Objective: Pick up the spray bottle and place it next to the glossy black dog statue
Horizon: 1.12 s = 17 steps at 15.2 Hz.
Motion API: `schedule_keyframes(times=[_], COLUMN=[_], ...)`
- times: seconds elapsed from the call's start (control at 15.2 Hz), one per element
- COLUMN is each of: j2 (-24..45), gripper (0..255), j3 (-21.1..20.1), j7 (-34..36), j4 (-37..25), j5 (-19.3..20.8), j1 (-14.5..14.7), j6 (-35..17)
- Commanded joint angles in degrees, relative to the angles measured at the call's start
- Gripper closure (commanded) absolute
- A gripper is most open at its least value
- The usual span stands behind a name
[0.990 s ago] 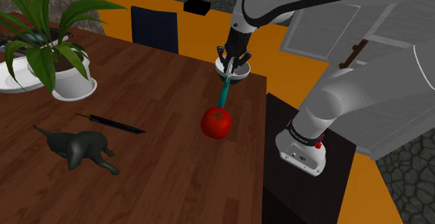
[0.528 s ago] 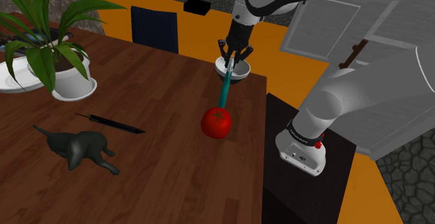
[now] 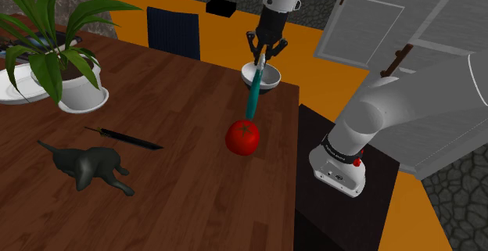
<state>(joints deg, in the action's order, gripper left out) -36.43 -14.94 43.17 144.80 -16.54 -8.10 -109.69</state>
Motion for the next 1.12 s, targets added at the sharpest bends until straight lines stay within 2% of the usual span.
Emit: schedule_keyframes(times=[0.0, 1.06], j2=[-0.5, -0.4], gripper=[255, 255], j3=[0.3, 1.9], j7=[0.2, 1.8], j4=[-1.3, -13.6], j5=[0.2, 1.9], j1=[0.0, -0.6], j6=[1.8, 13.9])
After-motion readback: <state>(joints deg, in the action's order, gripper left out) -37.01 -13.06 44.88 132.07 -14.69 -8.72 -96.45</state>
